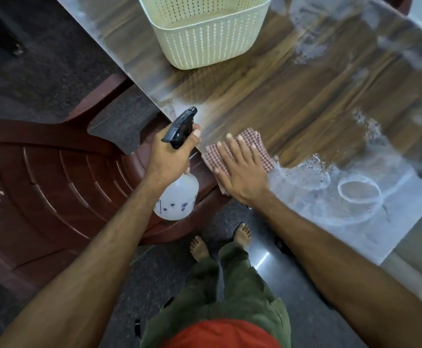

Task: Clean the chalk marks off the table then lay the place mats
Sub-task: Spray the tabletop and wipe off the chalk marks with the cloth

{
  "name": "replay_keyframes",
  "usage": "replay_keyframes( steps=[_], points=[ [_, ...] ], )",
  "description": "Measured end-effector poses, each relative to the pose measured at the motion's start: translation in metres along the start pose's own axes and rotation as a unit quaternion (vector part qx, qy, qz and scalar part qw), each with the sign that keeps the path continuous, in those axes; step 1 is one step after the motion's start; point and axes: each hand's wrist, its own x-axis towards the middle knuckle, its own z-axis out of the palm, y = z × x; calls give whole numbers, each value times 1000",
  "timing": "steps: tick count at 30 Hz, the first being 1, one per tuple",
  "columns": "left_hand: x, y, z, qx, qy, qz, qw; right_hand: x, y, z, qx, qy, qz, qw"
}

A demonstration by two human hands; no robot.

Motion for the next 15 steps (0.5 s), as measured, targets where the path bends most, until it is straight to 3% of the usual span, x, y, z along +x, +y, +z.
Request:
replay_keyframes(
  steps=[4,10,12,15],
  points=[
    [-8,5,11,1,-8,-3,1000,-59,48,-1,-16,-12,11,1000],
    [-21,8,24,6,-16,-1,1000,-35,115,-26,18,2,169,985],
    [-26,10,30,9,-17,-2,1000,-15,100,-27,21,7,168,986],
    [-34,13,44,21,-16,3,1000,-14,63,-19,11,-8,98,995]
  ],
)
